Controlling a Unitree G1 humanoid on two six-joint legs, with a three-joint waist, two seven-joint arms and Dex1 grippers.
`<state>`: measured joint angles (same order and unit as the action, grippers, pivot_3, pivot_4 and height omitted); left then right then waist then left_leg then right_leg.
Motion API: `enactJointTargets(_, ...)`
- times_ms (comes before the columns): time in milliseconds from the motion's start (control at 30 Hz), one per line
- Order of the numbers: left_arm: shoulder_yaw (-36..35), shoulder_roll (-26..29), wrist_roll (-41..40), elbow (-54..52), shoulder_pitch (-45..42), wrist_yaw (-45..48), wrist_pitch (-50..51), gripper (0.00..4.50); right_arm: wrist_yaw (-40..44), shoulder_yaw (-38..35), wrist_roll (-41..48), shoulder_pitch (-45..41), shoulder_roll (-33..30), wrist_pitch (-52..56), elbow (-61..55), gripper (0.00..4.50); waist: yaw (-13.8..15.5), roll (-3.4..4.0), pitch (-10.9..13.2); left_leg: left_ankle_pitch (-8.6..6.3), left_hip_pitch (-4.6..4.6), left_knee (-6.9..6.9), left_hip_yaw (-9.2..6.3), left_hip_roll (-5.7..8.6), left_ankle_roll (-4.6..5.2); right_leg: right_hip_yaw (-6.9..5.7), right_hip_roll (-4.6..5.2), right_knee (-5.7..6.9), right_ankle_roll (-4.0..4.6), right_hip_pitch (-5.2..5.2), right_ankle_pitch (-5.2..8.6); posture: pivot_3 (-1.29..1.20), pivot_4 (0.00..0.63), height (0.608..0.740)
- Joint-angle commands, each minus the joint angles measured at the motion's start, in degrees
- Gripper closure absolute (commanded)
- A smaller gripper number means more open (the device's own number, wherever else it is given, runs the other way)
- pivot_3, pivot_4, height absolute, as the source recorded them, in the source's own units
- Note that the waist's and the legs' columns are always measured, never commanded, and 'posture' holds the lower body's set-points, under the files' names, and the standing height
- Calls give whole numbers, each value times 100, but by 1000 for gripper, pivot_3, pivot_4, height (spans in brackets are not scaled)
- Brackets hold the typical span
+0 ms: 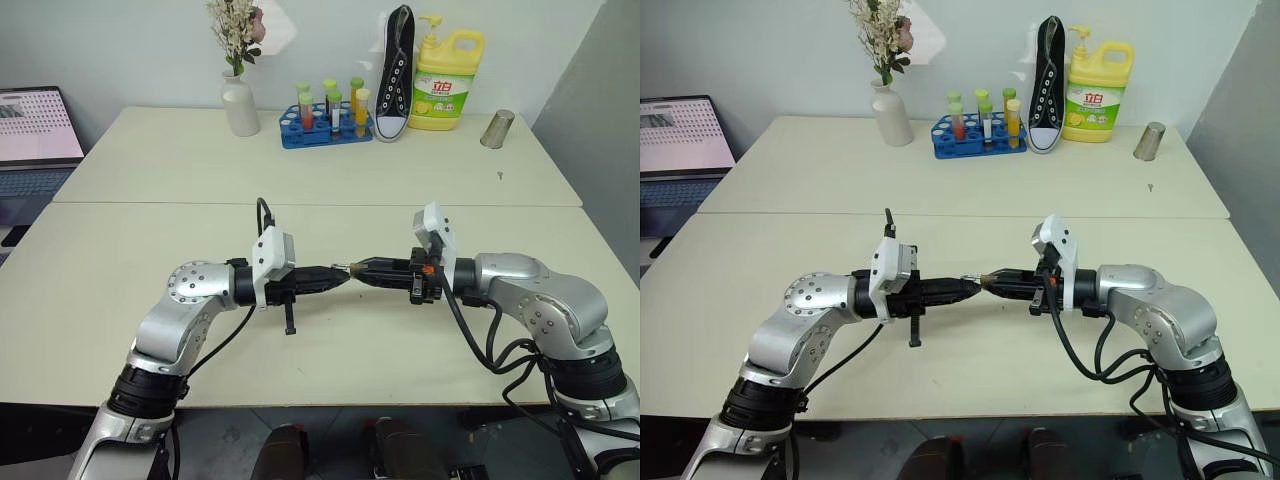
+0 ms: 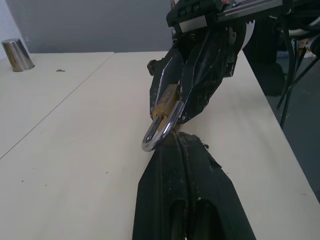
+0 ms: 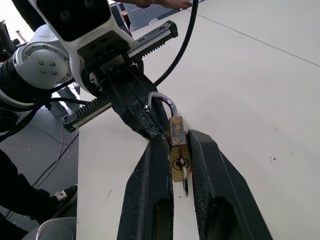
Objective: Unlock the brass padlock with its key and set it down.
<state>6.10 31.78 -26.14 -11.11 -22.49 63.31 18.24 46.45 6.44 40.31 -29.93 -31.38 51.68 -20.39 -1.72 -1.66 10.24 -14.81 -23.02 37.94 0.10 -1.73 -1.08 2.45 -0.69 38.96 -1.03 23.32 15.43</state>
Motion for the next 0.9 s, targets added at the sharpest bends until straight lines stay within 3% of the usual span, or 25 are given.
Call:
enactJointTargets(33,-178,-13,-249,-319,-19,-115,163,4500,95,-10,6,6,-12,-110,-97,4364,0,0,0,0,0,0,0,0,0,0,0,0,0,0,0,0,150,740)
enactJointTargets(600,-288,107,-493,-454,-80,-223,626,4500,134,15,-67,31,-4,-105,-103,4364,1,0,0,0,0,0,1,1,0,1,0,0,-1,0,1,0,150,740)
enactJointTargets(700,-192,386,32,-368,-11,-98,78,4500,85,-38,-34,45,-18,-8,-54,4364,-2,0,0,0,1,-1,1,0,0,1,0,0,-1,0,0,0,150,740)
enactJointTargets(800,5,747,854,-56,123,224,-1205,4500,-12,-168,89,97,-39,225,-12,4364,-3,1,1,0,3,-4,3,0,0,2,-1,-2,1,0,1,0,150,740)
enactJointTargets(900,0,830,1189,319,174,304,-2042,3903,-159,-279,219,139,-21,546,22,4364,6,1,1,0,2,-5,5,1,0,3,3,-3,4,0,2,0,150,740)
